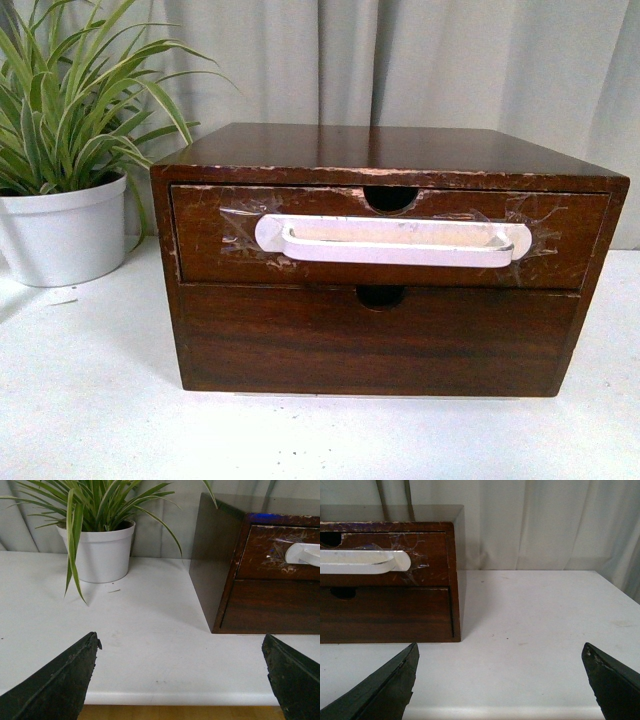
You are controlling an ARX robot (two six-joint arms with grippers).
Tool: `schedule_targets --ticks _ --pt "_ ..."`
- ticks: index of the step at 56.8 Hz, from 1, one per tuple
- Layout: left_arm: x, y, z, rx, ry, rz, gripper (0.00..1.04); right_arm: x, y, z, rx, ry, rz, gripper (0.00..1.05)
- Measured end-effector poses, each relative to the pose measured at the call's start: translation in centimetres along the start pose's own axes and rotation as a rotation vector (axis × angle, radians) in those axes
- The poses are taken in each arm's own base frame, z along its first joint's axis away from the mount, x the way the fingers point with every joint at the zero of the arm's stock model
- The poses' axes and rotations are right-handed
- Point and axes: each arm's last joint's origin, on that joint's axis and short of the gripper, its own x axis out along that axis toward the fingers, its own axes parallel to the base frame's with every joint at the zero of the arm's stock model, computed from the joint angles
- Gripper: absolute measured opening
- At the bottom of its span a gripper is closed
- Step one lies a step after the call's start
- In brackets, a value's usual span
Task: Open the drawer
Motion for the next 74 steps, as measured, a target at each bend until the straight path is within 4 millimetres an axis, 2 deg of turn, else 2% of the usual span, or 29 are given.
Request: schedule_targets --ticks 74 --pt "0.00 0.00 0.00 0.000 0.000 0.000 0.98 0.00 0.00 0.00 0.000 0.000 0.000 0.96"
